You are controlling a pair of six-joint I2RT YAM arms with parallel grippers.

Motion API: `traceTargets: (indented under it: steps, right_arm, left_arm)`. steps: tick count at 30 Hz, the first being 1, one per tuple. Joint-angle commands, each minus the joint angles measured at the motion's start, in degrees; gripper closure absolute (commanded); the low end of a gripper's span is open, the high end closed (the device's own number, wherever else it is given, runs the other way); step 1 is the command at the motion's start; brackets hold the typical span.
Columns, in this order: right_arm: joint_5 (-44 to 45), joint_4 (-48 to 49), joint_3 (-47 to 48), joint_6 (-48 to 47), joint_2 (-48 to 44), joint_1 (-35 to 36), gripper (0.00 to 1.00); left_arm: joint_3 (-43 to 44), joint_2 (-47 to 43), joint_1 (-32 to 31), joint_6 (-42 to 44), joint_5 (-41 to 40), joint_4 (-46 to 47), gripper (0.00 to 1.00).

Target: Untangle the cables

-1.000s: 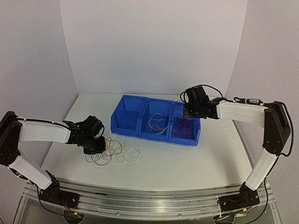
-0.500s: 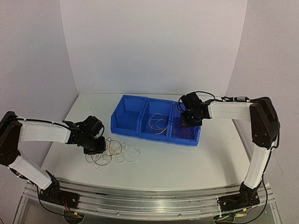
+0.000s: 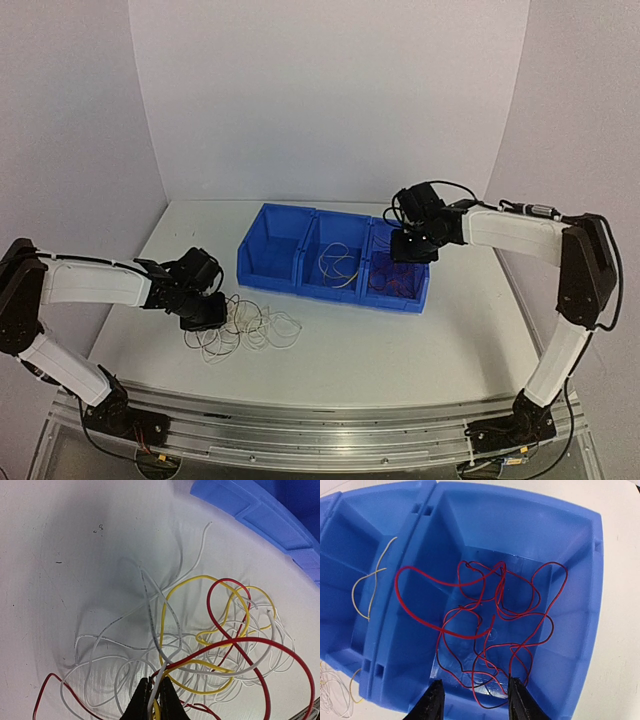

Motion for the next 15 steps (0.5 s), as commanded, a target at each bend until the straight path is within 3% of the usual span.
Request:
traceTargets:
  steps: [1, 4, 8, 15]
  right_arm:
    - [-1.63, -1.48, 0.52, -0.03, -4.65, -0.23, 0.58]
    - [-2.04, -1.92, 0.43, -0.52, -6.20, -0.20, 0.51]
    - [-7.72, -2.14, 0.24, -2.30, -8.68, 0.56, 0.16]
    - [-5.35, -0.79, -0.93, -16.66, -11.81, 15.13, 0.13]
  left_arm:
    - [0.68, -0.61, 0.18, -0.53, 0.57, 1.79, 0.92]
    - [0.61, -0.81, 0.22, -0.46, 0.82, 1.89, 0.92]
    - [0.56, -0.69, 0.19, -0.11, 1.45, 2.14, 0.93]
    - [0.77, -0.13, 0.22, 2.06, 4.25, 4.07, 1.00]
